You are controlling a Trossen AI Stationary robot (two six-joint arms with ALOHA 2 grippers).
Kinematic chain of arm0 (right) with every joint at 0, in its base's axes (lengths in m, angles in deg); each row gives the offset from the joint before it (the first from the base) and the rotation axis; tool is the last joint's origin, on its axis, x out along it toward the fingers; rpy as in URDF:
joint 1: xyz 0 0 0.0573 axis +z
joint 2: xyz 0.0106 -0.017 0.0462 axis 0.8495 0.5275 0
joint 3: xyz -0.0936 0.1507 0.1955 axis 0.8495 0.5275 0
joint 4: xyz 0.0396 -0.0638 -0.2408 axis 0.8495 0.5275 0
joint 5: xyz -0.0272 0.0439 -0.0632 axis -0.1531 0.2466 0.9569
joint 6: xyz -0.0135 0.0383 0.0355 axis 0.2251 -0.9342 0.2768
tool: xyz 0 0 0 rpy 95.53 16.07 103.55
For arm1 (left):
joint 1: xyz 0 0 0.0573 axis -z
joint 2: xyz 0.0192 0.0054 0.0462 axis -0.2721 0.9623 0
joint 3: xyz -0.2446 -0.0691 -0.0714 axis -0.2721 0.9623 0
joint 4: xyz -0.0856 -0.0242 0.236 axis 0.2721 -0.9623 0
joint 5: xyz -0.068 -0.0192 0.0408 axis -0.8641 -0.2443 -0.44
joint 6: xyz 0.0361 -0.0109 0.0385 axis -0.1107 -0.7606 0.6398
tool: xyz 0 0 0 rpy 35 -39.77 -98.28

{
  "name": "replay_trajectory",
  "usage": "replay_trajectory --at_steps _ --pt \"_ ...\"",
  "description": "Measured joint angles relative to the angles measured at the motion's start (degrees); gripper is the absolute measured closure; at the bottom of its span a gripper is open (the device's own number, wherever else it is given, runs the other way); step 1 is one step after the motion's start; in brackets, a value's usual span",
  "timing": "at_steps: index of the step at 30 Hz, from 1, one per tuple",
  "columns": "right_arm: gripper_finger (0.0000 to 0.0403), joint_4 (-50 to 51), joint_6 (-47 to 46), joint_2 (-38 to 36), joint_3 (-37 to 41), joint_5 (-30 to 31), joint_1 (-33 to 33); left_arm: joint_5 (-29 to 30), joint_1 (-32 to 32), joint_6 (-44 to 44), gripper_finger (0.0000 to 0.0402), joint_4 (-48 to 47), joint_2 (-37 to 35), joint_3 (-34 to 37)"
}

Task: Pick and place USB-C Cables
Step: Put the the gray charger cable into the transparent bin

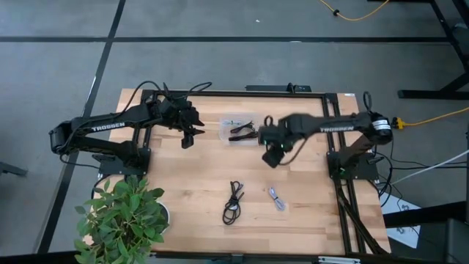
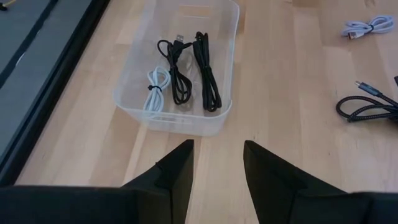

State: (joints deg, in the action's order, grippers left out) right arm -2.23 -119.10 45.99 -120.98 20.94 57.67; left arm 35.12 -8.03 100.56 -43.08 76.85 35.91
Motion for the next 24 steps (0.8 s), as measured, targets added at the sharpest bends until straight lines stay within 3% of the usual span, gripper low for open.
replay_trajectory --at_steps 3,12,16,24 --pt "0.0241 -0.2 -9.2 -0.2 2.6 0.4 5.1 0.0 0.0 0.0 0.0269 0.0 0.0 0.0" --pt "0.0241 -3.2 -25.6 -0.2 9.7 0.3 18.0 0.0 0.0 0.0 0.0269 0.0 0.0 0.0" --pt "0.0241 -0.6 -24.0 -0.1 10.4 0.1 22.5 0.0 0.0 0.0 0.0269 0.0 0.0 0.0" --pt "0.0241 14.4 -18.5 -2.4 10.4 10.3 26.0 -0.5 0.0 -2.4 0.0269 1.4 0.1 0.0"
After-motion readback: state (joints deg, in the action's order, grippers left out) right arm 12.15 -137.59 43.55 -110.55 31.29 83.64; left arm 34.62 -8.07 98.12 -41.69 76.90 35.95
